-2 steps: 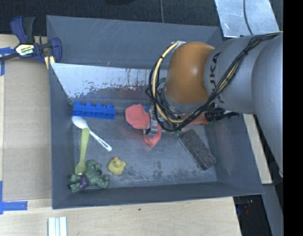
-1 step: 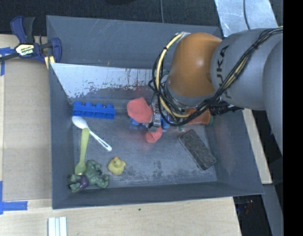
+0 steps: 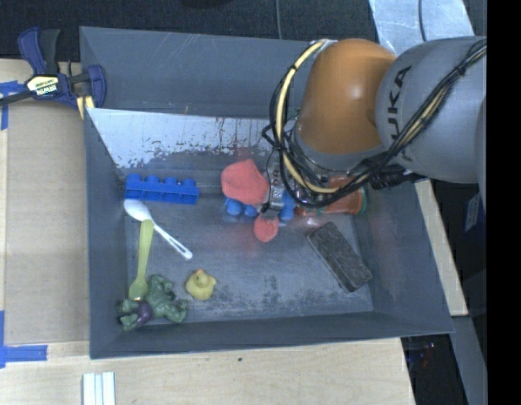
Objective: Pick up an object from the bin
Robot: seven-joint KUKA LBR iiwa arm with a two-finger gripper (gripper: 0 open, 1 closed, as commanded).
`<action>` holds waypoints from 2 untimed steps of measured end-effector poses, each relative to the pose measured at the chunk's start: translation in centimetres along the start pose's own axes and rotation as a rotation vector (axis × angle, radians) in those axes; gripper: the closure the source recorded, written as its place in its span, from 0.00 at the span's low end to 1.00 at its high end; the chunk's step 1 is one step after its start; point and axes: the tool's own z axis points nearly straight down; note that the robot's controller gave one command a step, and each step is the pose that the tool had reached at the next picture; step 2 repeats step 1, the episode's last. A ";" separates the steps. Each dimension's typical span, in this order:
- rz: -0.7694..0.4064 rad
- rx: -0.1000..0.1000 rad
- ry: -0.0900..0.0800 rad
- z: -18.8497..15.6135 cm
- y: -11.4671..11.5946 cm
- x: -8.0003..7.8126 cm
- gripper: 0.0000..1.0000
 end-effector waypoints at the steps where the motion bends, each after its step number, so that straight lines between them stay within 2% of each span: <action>1: -0.001 -0.002 -0.007 -3.3 0.0 -0.3 1.00; 2: -0.001 -0.002 -0.007 -3.3 0.0 -0.3 1.00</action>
Offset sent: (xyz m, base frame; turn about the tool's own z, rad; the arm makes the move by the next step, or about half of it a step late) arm 0.0023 0.0001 0.0405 -0.0013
